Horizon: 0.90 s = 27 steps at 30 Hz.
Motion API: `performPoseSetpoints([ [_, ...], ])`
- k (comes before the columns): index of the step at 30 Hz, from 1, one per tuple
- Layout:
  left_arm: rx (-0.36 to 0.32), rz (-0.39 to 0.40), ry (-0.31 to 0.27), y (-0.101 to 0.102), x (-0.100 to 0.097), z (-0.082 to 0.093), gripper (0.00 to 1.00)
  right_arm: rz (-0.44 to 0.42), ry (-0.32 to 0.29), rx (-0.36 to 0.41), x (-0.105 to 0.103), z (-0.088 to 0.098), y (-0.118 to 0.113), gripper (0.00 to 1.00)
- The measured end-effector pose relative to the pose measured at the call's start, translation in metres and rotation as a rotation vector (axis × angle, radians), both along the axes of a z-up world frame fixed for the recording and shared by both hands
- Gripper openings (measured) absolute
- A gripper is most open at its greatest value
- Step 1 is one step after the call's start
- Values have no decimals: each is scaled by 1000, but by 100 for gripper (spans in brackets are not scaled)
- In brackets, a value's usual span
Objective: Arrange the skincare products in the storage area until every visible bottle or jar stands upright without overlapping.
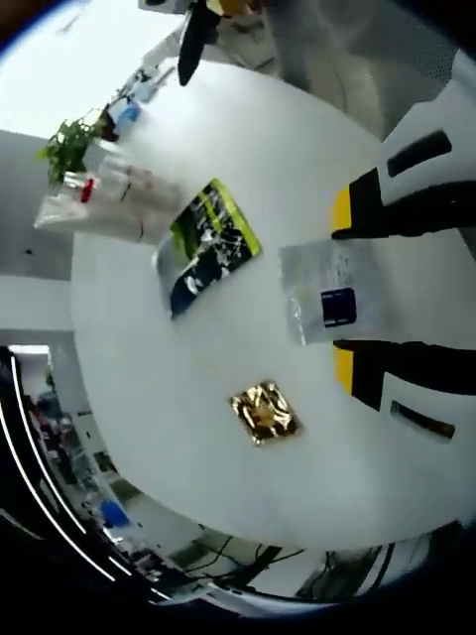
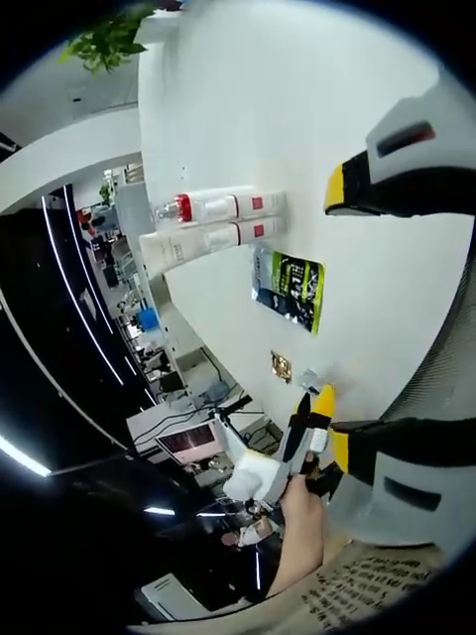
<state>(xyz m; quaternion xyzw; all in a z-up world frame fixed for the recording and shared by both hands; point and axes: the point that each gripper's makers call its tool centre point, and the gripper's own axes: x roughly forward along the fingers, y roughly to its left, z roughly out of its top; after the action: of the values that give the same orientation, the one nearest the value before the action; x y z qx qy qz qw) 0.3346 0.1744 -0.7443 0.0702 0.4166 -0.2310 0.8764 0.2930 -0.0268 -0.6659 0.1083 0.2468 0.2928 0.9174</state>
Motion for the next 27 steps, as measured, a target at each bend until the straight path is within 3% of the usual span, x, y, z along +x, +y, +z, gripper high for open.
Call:
performPoseSetpoints([
  [16, -136, -2, -155, -22, 3, 55, 37, 63, -53, -55, -3, 16, 17, 62],
  [27, -173, -36, -236, -34, 2, 89, 37, 88, -76, 49, 9, 42, 39, 47],
])
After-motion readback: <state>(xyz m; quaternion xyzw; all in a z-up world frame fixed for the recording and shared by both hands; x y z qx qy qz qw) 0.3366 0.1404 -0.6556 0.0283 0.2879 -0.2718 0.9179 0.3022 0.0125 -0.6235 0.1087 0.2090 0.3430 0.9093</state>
